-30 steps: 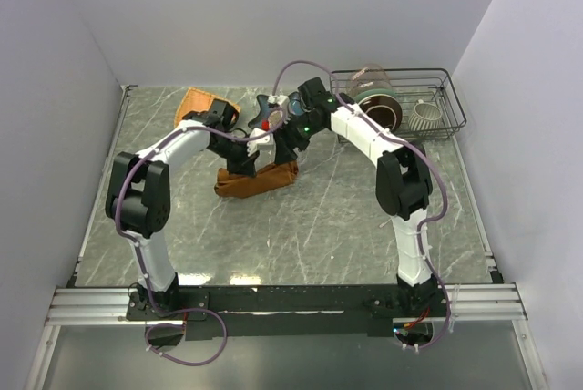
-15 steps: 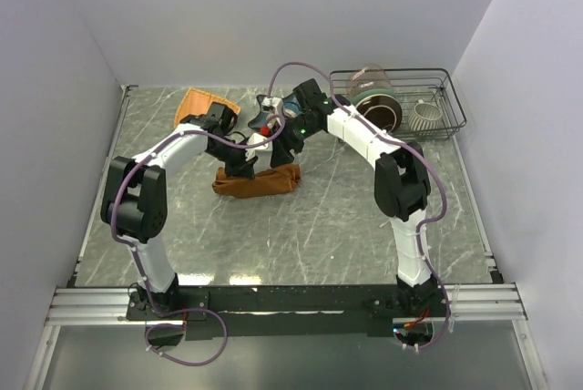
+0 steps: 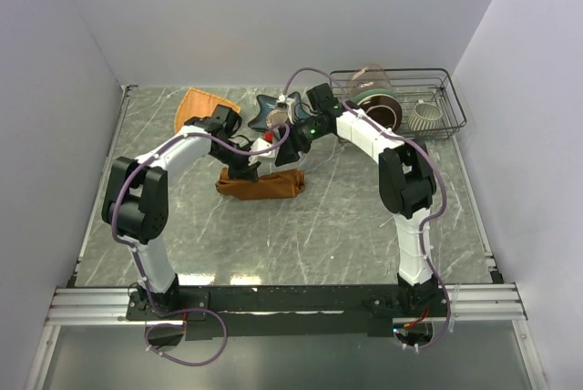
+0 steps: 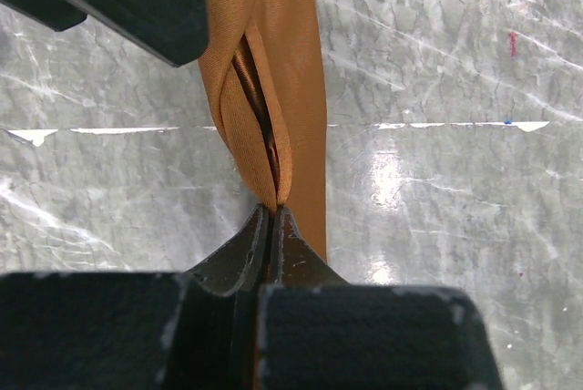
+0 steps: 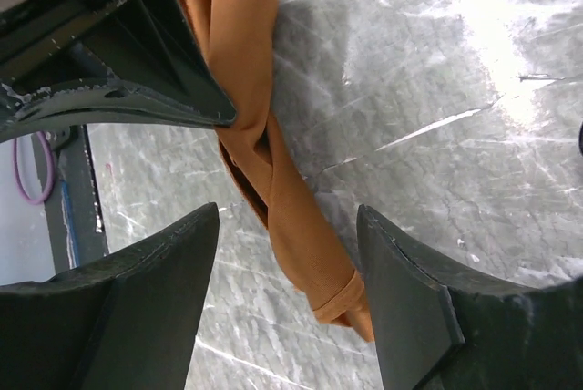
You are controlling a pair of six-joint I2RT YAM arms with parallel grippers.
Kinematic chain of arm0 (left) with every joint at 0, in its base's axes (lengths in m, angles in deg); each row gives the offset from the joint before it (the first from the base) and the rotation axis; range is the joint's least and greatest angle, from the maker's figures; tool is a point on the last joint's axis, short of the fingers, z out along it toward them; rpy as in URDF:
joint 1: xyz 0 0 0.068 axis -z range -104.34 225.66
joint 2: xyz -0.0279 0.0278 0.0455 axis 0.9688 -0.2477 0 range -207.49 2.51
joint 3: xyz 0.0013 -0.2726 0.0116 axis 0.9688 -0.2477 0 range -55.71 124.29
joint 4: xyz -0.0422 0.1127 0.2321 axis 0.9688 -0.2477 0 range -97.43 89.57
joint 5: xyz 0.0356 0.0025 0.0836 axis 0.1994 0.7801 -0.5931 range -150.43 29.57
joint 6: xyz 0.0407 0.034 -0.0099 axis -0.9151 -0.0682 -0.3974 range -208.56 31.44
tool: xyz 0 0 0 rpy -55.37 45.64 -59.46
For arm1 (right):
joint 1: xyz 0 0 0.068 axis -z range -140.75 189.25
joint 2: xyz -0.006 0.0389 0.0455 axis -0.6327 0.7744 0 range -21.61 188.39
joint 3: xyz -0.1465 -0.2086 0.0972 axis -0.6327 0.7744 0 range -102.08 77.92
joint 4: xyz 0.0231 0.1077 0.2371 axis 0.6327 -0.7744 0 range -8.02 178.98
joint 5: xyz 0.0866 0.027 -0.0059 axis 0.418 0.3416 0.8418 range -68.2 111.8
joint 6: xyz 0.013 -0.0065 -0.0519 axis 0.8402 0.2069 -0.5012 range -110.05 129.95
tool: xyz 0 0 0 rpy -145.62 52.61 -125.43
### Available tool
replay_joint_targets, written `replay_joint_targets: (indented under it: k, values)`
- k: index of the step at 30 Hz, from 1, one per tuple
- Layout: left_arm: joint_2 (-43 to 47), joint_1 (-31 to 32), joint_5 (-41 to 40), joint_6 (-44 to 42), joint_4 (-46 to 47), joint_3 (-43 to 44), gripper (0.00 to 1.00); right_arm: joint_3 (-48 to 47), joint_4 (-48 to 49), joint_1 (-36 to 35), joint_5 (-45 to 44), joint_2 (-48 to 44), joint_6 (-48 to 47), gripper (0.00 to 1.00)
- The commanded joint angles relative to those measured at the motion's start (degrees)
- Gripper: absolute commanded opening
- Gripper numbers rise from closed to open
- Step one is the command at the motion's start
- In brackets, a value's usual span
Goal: Fold the napkin into a case and place the utensils inside
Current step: Pass from the left arm to the right
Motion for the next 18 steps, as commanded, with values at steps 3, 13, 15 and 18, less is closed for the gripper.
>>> replay_joint_targets:
  k: [3,13,15,18]
  values:
    - [3.30,0.16,4.31,-4.19,1.56,-0.17,0.01,-4.45,-1.79,-1.57,-0.51,-0.29,-1.57,0.70]
    - [4.88,0.25,5.72,-5.86,3.06,-1.84,0.01,-5.69,-3.64,-4.48,-2.28,3.32,-2.82,0.72]
    - [5.24,0.25,5.72,-5.77,3.50,-2.19,0.01,-5.78,-3.73,-4.65,-2.19,3.58,-2.91,0.72]
    - [4.98,0.25,6.16,-5.51,3.24,-1.75,0.01,-5.17,-4.52,-5.01,-1.84,3.58,-3.70,0.71]
